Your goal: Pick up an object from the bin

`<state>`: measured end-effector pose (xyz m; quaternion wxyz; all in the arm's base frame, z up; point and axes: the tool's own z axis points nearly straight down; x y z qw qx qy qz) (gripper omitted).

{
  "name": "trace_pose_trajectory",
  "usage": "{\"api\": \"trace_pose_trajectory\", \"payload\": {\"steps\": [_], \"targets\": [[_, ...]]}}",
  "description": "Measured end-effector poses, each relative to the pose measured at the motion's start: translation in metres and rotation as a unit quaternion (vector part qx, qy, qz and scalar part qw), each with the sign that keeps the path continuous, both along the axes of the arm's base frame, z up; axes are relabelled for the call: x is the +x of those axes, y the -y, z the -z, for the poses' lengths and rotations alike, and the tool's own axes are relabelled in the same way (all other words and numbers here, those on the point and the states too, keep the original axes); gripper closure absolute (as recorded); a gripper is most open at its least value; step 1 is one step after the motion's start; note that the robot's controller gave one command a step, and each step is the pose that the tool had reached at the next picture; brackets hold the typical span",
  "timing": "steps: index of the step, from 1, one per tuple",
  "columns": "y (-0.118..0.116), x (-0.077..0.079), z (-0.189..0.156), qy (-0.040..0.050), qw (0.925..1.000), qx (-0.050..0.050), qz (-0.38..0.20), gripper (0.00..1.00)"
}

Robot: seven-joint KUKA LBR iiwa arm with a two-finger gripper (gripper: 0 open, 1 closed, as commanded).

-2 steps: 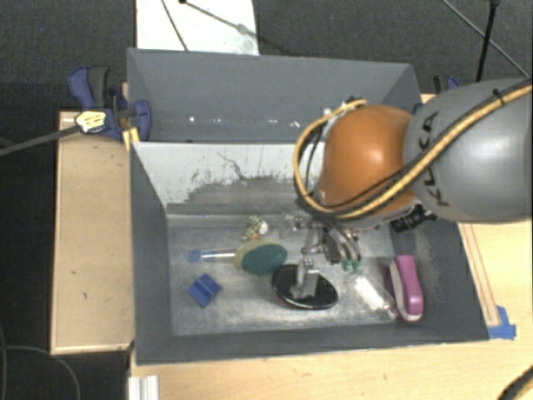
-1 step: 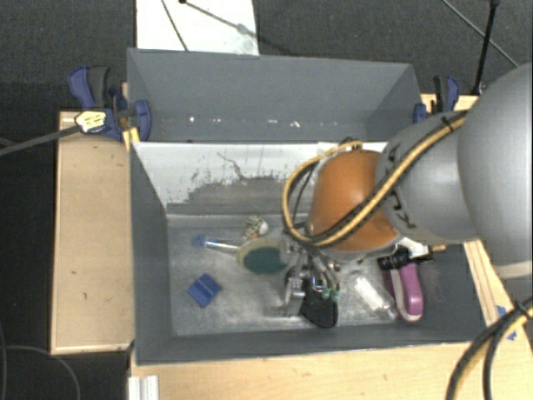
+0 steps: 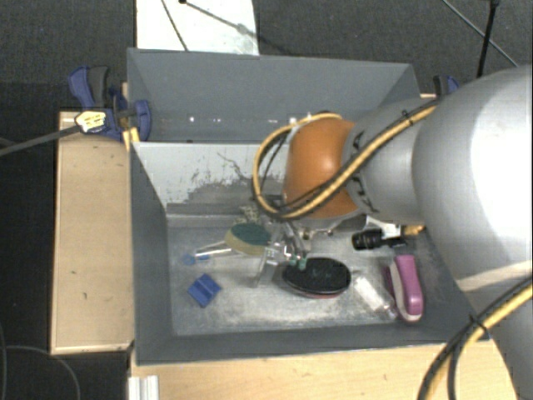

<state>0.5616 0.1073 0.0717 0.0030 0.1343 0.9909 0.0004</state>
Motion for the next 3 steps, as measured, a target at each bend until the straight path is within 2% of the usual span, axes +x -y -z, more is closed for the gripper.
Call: {"api": "trace_pose_trajectory", "payload": {"steps": [1,2,3], "targets": [[0.000,-0.001,-0.001,-0.0004,1.0000,0.001,0.002,1.00],[-0.001,0.014,-0.035,-0.0002,1.0000,0.001,-0.001,1.00],[-0.027,-0.041,-0.153,0.0009,0.9998,0.001,-0.019,1.00]]}}
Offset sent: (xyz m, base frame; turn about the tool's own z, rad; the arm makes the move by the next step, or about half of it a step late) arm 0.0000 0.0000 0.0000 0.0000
